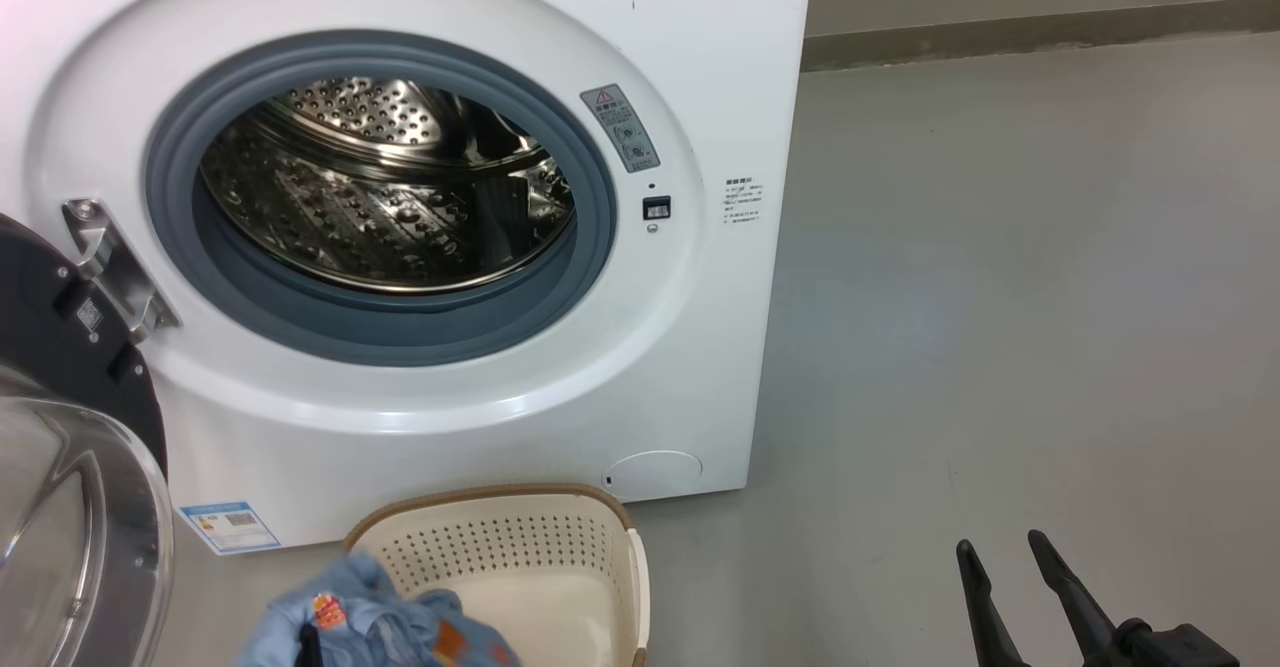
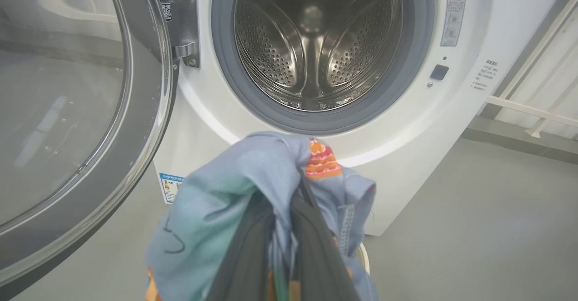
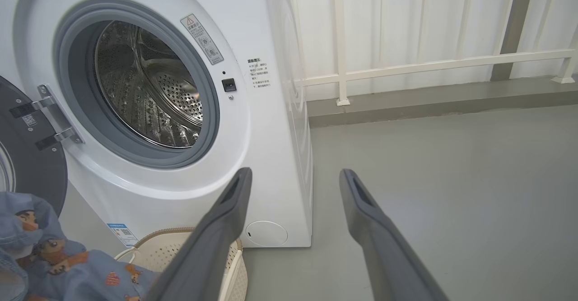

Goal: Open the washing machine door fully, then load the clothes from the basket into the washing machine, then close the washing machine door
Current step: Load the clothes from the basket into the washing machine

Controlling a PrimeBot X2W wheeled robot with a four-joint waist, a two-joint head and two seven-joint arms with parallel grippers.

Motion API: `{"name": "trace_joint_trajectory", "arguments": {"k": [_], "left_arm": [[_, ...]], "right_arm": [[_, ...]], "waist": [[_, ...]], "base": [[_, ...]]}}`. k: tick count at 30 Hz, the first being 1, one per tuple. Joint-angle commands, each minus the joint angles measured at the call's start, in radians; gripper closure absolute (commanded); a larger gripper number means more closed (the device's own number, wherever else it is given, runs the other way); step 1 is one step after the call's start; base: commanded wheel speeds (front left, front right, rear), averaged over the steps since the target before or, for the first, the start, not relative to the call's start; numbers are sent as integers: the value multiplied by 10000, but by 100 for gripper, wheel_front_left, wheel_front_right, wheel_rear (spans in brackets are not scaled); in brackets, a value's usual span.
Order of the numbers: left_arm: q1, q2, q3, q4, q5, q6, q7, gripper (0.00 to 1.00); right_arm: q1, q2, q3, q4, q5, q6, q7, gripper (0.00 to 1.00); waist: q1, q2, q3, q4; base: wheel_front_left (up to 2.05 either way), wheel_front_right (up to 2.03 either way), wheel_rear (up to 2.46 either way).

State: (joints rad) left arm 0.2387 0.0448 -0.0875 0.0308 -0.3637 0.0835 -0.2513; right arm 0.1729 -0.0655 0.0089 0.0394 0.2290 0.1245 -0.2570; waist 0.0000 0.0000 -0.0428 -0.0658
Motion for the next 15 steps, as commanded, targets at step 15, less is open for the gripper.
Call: {"name": "trace_joint_trajectory", "arguments": {"k": [15], "left_arm": [[-124, 55, 367, -482, 213, 64, -105, 100]], "right_arm": [[-144, -48, 180, -312, 19, 62, -48, 0]], "waist": [[0, 0, 121, -22]], "base": [[0, 0, 0]]}}
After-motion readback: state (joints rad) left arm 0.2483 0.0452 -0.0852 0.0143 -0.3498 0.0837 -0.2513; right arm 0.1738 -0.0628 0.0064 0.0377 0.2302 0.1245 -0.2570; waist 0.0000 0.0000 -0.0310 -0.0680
